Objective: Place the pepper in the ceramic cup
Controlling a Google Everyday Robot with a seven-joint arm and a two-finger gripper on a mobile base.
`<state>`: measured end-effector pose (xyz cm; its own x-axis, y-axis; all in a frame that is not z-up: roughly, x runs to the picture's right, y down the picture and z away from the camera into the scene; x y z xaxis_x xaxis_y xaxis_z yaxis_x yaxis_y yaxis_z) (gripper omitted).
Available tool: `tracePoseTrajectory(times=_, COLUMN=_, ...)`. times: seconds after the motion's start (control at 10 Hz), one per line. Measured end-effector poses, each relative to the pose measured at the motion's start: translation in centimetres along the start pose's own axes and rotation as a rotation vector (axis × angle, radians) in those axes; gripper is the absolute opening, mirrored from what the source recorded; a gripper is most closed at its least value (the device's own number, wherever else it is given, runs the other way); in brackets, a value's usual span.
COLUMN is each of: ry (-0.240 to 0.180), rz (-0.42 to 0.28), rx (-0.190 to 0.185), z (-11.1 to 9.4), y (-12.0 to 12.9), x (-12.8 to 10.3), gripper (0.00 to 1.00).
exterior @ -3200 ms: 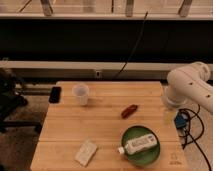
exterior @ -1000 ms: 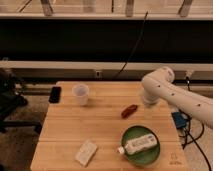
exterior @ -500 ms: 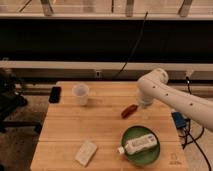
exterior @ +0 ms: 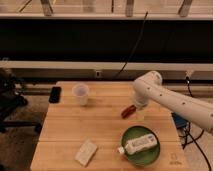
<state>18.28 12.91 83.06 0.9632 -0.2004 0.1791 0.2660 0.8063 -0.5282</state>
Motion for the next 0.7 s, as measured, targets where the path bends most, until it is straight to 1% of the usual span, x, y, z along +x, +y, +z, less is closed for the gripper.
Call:
tracePoseTrajectory(times=0.4, ry=-0.03, rz=-0.061, rx=-0.027, z=2.3, y=-0.2, x=-0.9, gripper=0.8)
tracePoseTrajectory(times=0.6, ry=-0.039, rz=-0.074, rx=-0.037, z=2.5, y=-0.1, x=-0.7, gripper=0.8)
tracePoseTrajectory(times=0.7, ry=-0.045, rz=-0.087, rx=-0.042, z=2.8, y=-0.2, x=-1.0, gripper=0.8)
